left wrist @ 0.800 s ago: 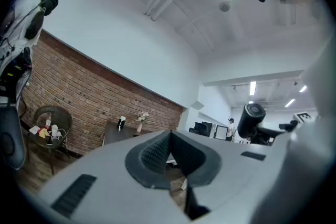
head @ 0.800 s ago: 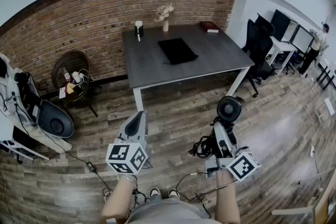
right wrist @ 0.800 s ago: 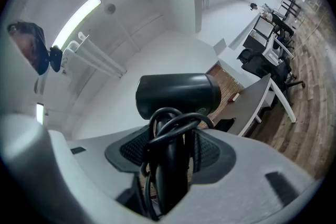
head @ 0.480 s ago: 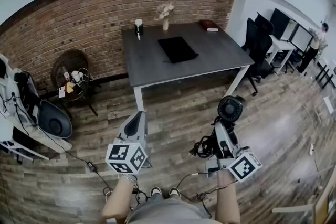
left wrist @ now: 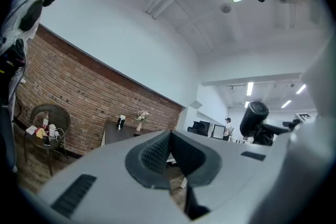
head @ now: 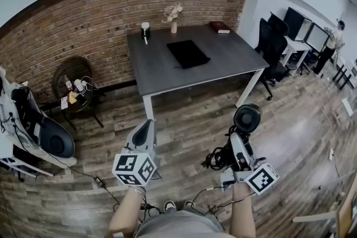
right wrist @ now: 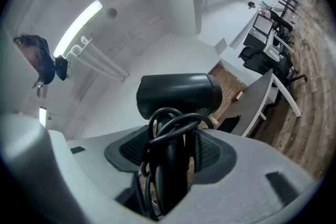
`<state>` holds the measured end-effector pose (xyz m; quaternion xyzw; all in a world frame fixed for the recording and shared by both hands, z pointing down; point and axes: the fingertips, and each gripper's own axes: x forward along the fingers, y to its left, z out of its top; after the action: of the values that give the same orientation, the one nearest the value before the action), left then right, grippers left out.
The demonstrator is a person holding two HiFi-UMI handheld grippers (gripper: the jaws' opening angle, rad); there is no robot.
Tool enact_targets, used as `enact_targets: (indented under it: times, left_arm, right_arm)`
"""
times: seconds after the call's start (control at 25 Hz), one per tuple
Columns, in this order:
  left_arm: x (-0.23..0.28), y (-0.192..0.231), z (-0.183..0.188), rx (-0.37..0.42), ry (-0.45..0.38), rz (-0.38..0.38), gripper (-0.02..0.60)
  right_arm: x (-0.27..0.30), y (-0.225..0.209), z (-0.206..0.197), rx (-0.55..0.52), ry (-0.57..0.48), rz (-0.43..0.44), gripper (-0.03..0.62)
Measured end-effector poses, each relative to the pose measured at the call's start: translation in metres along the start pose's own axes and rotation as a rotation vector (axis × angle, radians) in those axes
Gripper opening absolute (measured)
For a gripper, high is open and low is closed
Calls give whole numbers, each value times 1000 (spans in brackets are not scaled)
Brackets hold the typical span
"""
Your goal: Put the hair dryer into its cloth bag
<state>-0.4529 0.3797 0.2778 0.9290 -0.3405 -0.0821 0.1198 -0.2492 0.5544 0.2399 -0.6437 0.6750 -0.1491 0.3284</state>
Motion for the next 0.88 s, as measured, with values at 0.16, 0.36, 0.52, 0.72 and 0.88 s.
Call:
enact_targets:
  times: [0.16,0.36,0.52,0.72,0.88]
  left_arm:
    - [8,11,-2,-2,11,-12,5]
    - [26,20,-4,-7,20,-29,6]
    - [46,23,-10,-12,27,-49,5]
    - [80,29,-14,-13,15,-50,6]
    - [114,30,-17,-2,19,-26,5]
  right_arm:
    - [2,-9,-2,8,-8,-26,236]
    - [10,-23,2,-3,-18,-61,236]
    - [24,-38,6,-3,-24,-74,236]
    - [55,-66,20,-5,-21,-64,236]
    - [83,-91,37,-20,-9,-49,236]
